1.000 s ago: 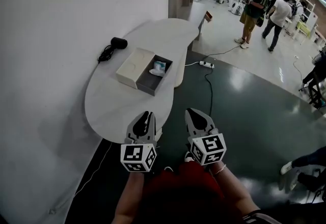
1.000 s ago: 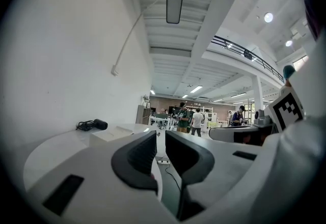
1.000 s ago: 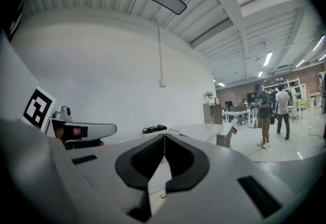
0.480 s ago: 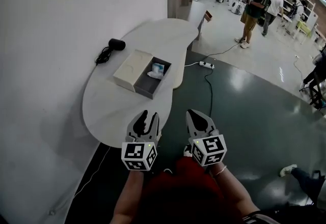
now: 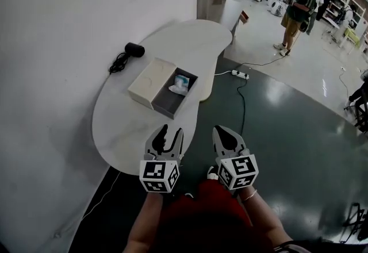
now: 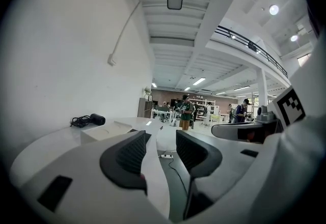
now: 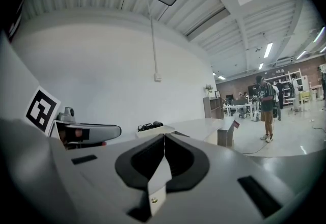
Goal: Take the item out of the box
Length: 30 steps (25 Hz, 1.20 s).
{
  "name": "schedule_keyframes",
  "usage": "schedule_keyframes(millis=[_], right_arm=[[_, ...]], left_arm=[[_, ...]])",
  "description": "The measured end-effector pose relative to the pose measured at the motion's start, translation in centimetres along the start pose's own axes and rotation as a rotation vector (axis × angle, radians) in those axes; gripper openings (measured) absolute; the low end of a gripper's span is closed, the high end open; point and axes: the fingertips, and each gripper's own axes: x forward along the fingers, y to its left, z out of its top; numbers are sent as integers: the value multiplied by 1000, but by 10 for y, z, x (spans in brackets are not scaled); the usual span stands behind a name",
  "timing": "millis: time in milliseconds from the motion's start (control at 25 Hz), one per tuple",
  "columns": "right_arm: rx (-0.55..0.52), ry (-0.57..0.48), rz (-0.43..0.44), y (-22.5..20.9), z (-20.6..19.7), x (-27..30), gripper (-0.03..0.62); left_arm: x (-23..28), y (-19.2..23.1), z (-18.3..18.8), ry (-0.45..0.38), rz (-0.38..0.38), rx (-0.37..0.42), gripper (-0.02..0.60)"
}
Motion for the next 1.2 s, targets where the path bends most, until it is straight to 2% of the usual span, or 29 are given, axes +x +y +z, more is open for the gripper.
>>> schedule_keyframes(millis=[640, 1200], right_arm=[[27, 32, 22, -65, 3, 67, 15], [35, 38, 73, -113, 13, 94, 15]], left_arm=[[84, 18, -8, 59, 66, -16, 187], [140, 12, -2, 97, 136, 11, 187]])
